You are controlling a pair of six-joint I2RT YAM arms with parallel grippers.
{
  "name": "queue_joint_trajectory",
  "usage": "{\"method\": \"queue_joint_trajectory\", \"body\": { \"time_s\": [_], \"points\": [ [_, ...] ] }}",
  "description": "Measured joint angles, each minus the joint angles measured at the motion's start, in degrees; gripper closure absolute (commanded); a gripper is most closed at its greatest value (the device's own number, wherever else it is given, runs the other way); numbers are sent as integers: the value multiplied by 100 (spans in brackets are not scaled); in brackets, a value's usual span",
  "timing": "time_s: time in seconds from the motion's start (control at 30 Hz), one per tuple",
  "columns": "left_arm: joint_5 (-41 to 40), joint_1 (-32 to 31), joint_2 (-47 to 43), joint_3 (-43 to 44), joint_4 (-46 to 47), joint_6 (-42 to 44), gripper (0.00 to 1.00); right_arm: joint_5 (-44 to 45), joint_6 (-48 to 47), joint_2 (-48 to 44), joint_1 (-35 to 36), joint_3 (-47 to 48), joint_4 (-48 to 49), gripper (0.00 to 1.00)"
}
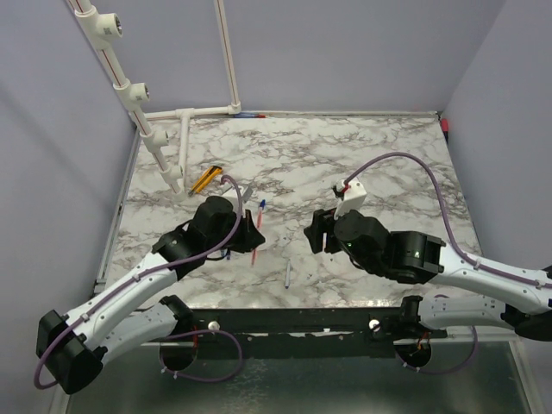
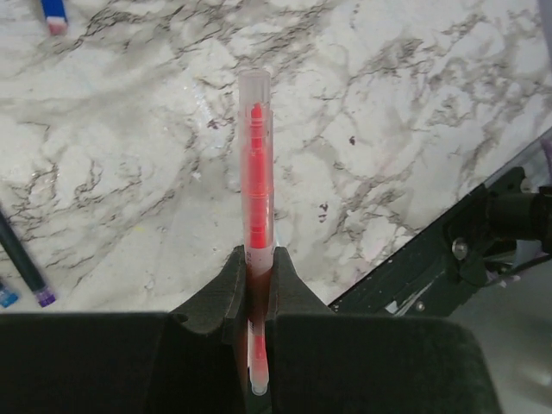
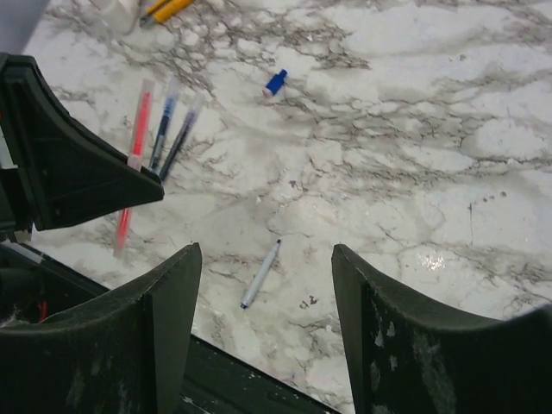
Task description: Insert the pens into the pen caps
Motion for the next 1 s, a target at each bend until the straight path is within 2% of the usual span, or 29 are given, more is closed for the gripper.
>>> {"method": "queue_joint_trajectory", "body": {
  "time_s": [0.27, 0.73, 0.93, 1.0],
  "points": [
    [-763, 0, 994, 105, -385, 101, 100, 4, 354, 149, 0, -389, -203, 31],
    [-1947, 0, 2503, 376, -459, 295, 100, -155, 643, 240, 0, -763, -199, 30],
    [-2273, 0, 3141, 382, -422, 382, 95, -216, 656, 240, 0, -796, -197, 29],
    [-2343, 0, 3281, 404, -404, 426, 89, -225, 656, 240, 0, -798, -197, 29]
  ]
}}
